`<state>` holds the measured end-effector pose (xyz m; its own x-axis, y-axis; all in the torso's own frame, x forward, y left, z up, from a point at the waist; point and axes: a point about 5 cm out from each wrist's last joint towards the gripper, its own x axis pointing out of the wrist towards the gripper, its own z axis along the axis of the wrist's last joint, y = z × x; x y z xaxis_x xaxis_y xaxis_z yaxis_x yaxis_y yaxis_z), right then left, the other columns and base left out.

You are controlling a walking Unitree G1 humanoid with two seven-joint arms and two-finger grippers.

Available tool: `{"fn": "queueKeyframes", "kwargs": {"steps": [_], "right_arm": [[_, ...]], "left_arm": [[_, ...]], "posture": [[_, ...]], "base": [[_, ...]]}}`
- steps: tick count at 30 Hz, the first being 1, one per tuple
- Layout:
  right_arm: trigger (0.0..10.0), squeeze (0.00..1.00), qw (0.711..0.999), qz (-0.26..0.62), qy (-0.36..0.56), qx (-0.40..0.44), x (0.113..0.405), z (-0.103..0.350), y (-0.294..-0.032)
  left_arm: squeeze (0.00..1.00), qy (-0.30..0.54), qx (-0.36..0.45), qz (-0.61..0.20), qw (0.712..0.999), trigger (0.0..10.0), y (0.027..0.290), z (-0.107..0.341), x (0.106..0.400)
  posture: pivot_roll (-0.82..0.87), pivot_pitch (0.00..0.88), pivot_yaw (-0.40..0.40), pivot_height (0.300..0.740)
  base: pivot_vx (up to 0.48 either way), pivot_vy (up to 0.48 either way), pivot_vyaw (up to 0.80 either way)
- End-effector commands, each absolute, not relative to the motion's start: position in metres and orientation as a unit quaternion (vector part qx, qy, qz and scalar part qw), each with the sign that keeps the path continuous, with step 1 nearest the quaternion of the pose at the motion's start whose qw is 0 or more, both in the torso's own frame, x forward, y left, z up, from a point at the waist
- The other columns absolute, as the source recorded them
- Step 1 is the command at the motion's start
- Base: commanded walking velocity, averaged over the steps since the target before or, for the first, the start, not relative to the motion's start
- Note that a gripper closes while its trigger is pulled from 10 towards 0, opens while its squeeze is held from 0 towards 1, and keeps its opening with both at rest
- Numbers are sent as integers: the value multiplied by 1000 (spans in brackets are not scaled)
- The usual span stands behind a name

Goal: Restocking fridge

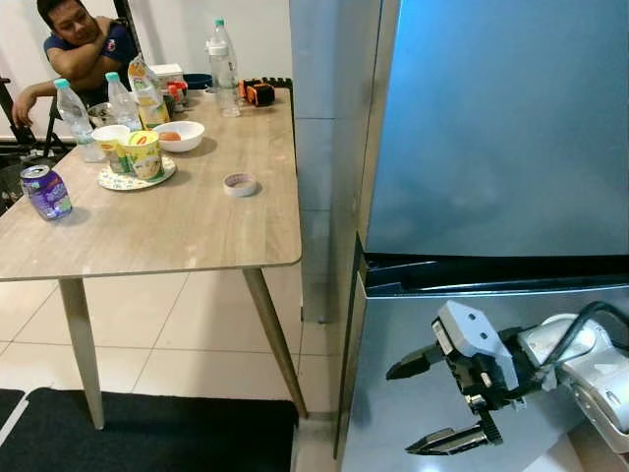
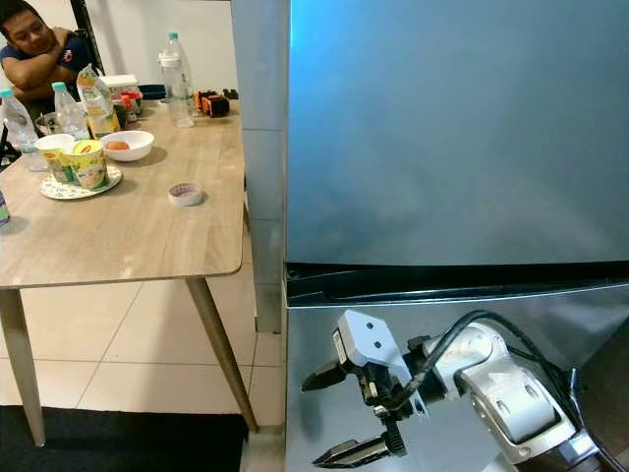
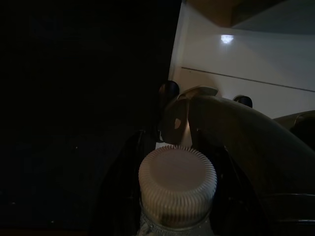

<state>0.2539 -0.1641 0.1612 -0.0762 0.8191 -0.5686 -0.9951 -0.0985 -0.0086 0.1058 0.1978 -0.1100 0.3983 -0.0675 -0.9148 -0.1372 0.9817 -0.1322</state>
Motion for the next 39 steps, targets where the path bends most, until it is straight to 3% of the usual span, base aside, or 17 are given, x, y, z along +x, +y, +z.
{"fn": "queueKeyframes", "kwargs": {"steps": [1, 2, 5, 8, 9, 12, 14, 16, 25, 39], "right_arm": [[10000, 0, 644, 667, 277, -250, 255, 124, -181], [10000, 0, 644, 667, 277, -250, 255, 124, -181], [10000, 0, 677, 540, 402, -300, 254, 48, -217], [10000, 0, 679, 521, 416, -308, 251, 35, -222], [10000, 0, 701, 486, 430, -296, 248, 20, -226], [10000, 0, 719, 425, 462, -298, 237, -6, -235], [10000, 0, 695, 387, 501, -340, 215, -28, -250], [10000, 0, 688, 378, 514, -344, 206, -35, -255], [10000, 0, 680, 347, 564, -316, 169, -59, -269], [10000, 0, 705, 315, 553, -313, 170, -63, -266]], "left_arm": [[0, 586, -110, -1, 803, 10000, 178, -118, 83], [0, 586, -110, -1, 803, 10000, 178, -118, 83], [0, 590, -92, 4, 803, 10000, 178, -118, 83], [0, 591, -88, 4, 802, 10000, 178, -118, 83], [0, 593, -87, 2, 801, 10000, 178, -119, 83], [0, 594, -84, 0, 800, 10000, 177, -119, 83], [0, 596, -76, 0, 800, 10000, 178, -119, 83], [0, 596, -73, 1, 800, 10000, 178, -119, 83], [0, 599, -58, 1, 799, 10000, 183, -119, 82], [0, 599, -51, -3, 799, 10000, 185, -118, 82]], "posture": [[-121, 20, -48, 740], [-121, 20, -48, 740], [-120, 16, -51, 740], [-120, 16, -51, 740], [-123, 9, -51, 740], [-116, 8, -48, 740], [-113, 9, -48, 740], [-111, 7, -46, 740], [-109, 8, -39, 740], [-106, 0, -34, 740]], "base": [[0, 0, 0], [0, 0, 0], [0, 0, 0], [0, 0, 0], [0, 0, 0], [0, 0, 0], [0, 0, 0], [-120, 0, 0], [-318, 0, 0], [-332, 0, 0]]}}
